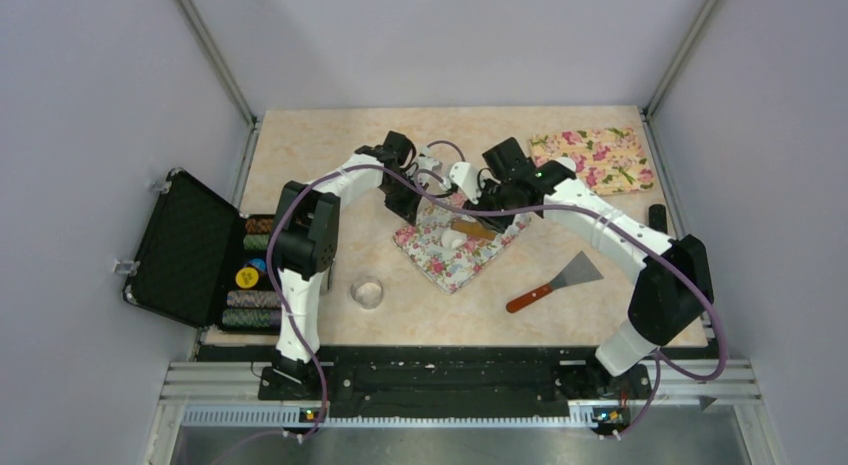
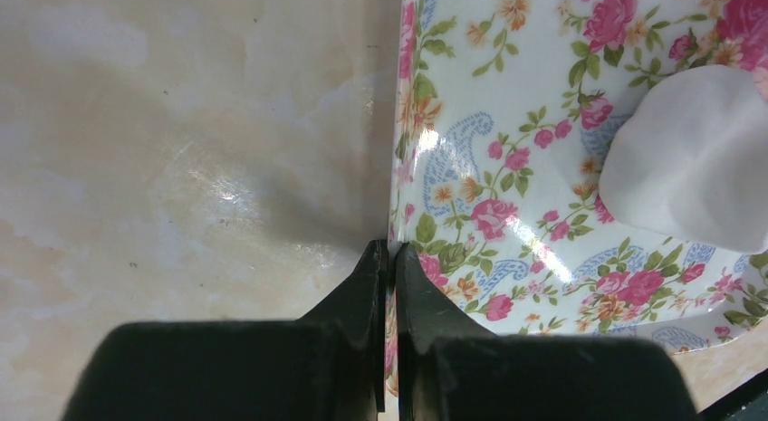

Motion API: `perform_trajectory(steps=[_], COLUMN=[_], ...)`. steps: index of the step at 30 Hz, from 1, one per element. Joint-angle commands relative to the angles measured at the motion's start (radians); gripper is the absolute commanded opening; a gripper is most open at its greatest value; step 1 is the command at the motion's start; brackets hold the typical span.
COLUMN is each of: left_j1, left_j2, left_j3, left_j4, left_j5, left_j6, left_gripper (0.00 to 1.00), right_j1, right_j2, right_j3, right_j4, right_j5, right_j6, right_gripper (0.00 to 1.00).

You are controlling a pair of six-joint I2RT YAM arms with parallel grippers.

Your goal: Roll out the dumpling wrappers from the dough

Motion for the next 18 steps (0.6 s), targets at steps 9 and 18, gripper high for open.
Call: perform_trajectory(steps=[9,18], left_j1=[0.0,-0.001], left_j2=[0.034,0.032], left_j3=[0.011,0.009], left_j4=[0.009,0.01], left_j5=[-0.045,-0.044], left_j6=[0.002,0.002], left_gripper=[0.0,0.0], right_j1=[0.066,0.147], right_j2=[-0.037,-0.029], right_j3=[0.009,-0.06], right_j4=[0.068,0.072], right_j5=[0.054,0.088], right_j6=[-0.072,-0.075], right_gripper=[0.0,0.0])
